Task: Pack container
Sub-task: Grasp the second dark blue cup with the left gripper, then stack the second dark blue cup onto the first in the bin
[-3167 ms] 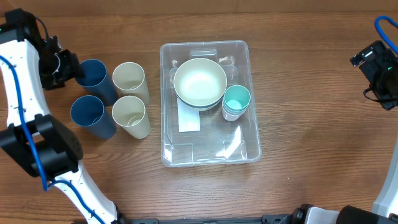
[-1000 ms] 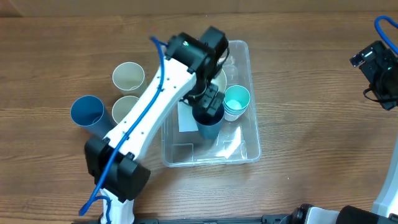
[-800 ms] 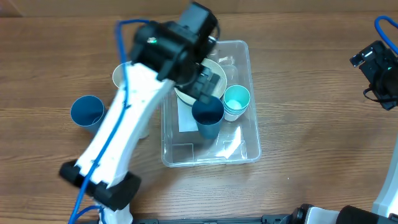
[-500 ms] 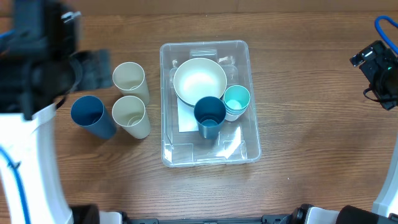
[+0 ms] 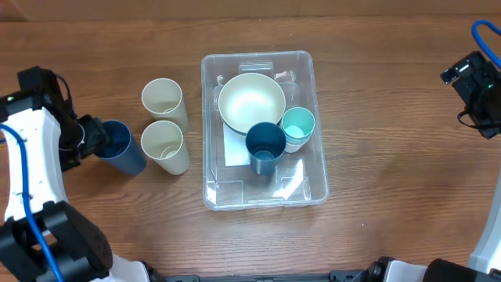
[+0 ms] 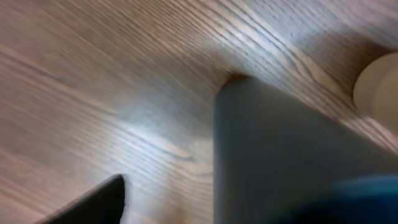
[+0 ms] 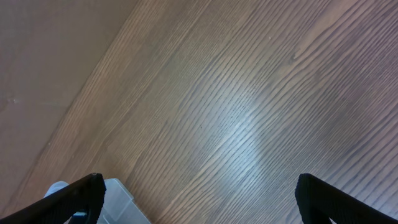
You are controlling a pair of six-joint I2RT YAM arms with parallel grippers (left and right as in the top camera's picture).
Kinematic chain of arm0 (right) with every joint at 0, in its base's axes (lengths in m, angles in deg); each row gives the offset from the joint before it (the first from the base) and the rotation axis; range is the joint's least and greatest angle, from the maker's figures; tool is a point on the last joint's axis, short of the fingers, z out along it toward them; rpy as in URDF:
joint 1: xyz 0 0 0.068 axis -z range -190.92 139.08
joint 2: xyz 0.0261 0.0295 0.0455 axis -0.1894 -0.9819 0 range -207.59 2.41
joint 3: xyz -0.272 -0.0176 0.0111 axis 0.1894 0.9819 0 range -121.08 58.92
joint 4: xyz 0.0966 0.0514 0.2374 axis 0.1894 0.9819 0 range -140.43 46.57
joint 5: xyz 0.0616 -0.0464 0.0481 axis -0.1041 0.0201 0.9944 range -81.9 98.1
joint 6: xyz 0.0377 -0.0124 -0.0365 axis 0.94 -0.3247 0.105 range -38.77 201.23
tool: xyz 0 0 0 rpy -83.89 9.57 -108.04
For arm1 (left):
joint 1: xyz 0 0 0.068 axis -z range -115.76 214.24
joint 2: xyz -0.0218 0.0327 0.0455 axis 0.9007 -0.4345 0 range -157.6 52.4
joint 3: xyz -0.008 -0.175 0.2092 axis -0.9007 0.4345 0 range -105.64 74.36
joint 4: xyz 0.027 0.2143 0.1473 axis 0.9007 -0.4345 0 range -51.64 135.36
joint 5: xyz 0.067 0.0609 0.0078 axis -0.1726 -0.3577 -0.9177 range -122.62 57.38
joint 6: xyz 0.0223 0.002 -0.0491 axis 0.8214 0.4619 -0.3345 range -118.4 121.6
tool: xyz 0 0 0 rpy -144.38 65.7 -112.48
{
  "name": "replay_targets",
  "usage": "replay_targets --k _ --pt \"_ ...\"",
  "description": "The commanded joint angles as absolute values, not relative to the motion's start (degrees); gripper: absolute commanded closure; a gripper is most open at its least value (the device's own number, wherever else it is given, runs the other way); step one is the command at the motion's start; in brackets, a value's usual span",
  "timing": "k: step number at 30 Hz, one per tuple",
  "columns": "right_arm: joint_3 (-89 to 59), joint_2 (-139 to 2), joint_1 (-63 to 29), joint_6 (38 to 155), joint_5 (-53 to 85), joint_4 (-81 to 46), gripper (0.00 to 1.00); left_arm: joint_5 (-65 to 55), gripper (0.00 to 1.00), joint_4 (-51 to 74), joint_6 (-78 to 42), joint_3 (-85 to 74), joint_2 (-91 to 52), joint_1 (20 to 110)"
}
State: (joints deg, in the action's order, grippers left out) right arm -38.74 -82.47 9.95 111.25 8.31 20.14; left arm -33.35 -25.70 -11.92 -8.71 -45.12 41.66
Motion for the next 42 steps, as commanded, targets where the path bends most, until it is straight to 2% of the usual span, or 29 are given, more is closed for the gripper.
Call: replay_targets --k 1,3,6,12,17,20,24,30,35,42 --pt "-38.94 -82.01 9.73 111.69 8.35 19.94 0.0 -31.1 0.96 -24.85 -11.74 -7.55 -48.11 41.63" --pt "-38.94 -82.01 9.73 111.69 8.35 19.94 0.0 -32.15 0.96 -25.88 -12.29 -8.36 -47.79 41.13" --pt "-38.94 -82.01 9.73 111.69 8.35 19.94 0.0 -37.11 0.96 -34.36 -18.39 -15.49 -45.88 39.47" --pt "-38.94 -82.01 9.73 111.69 8.35 19.94 0.0 -35.01 0.96 -45.79 -15.41 -37.58 -38.8 40.82" --pt "-38.94 -82.01 9.73 111.69 8.35 19.94 0.0 -25.68 0.96 -47.3 -7.09 -50.79 -35.04 52.21" --pt "-38.94 -82.01 9.73 111.69 8.35 19.94 0.0 -19.89 0.96 -45.16 -3.66 -51.14 -35.37 65.74" --pt "-38.94 -82.01 9.73 111.69 8.35 19.94 0.0 -22.38 0.96 -42.8 -1.14 -50.83 -38.67 81.61" --pt "-38.94 -82.01 9.73 111.69 8.35 19.94 0.0 -30.47 0.96 -42.03 1.46 -50.83 -48.53 97.61" --pt "-38.94 -82.01 9.73 111.69 8.35 19.94 0.0 -33.9 0.96 -42.71 0.87 -50.83 -54.08 100.3" --pt "-38.94 -82.01 9.73 111.71 8.35 19.94 0.0 -33.66 0.96 -41.79 0.3 -51.94 -54.63 100.28"
